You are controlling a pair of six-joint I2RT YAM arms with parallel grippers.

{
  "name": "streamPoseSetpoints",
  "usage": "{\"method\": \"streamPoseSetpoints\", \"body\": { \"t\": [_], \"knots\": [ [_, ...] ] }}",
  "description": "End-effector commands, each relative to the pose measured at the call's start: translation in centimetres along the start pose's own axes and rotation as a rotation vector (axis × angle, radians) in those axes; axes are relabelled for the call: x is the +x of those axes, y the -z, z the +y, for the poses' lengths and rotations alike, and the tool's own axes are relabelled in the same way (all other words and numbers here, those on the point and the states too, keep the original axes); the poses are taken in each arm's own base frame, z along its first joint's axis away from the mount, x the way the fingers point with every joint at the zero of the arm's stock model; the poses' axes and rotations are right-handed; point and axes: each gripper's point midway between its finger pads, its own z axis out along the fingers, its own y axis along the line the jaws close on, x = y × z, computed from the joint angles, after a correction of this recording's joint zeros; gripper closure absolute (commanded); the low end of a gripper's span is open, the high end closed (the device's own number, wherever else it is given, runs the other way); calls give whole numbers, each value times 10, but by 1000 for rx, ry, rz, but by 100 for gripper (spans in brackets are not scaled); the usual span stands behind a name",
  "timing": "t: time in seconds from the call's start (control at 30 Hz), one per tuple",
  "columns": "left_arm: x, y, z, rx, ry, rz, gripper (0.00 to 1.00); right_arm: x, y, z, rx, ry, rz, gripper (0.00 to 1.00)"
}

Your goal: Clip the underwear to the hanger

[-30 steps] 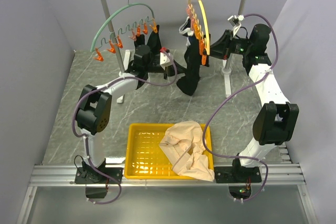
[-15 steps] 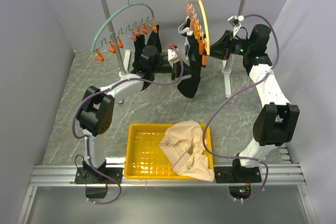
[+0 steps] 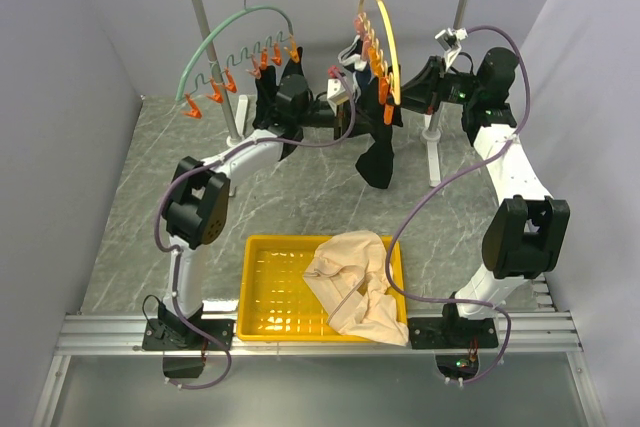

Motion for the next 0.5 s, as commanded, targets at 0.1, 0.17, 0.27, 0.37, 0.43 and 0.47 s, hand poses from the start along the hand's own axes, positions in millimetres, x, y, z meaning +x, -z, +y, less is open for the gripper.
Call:
{"method": "streamPoseSetpoints", "body": {
  "t": [0.1, 0.17, 0.27, 0.37, 0.43, 0.47],
  "knots": [
    [-20, -6, 1, 37, -7, -22, 100, -15, 0, 17, -18, 88, -14, 100],
    [-22, -6, 0, 46, -1, -26, 100, -15, 0, 16, -13, 89, -15, 100],
    [-27, -7, -3, 61, -10, -37, 100, -14, -2, 17, -24, 90, -10, 100],
    [-26, -8, -5, 79, -5, -33, 100, -12, -2, 15, -25, 92, -8, 100],
    [-26, -7, -4, 77, -6, -30, 100, -12, -2, 16, -29, 95, -6, 100],
    [-26, -8, -4, 78, -6, -29, 100, -12, -2, 16, -29, 95, -6, 100]
  ]
}}
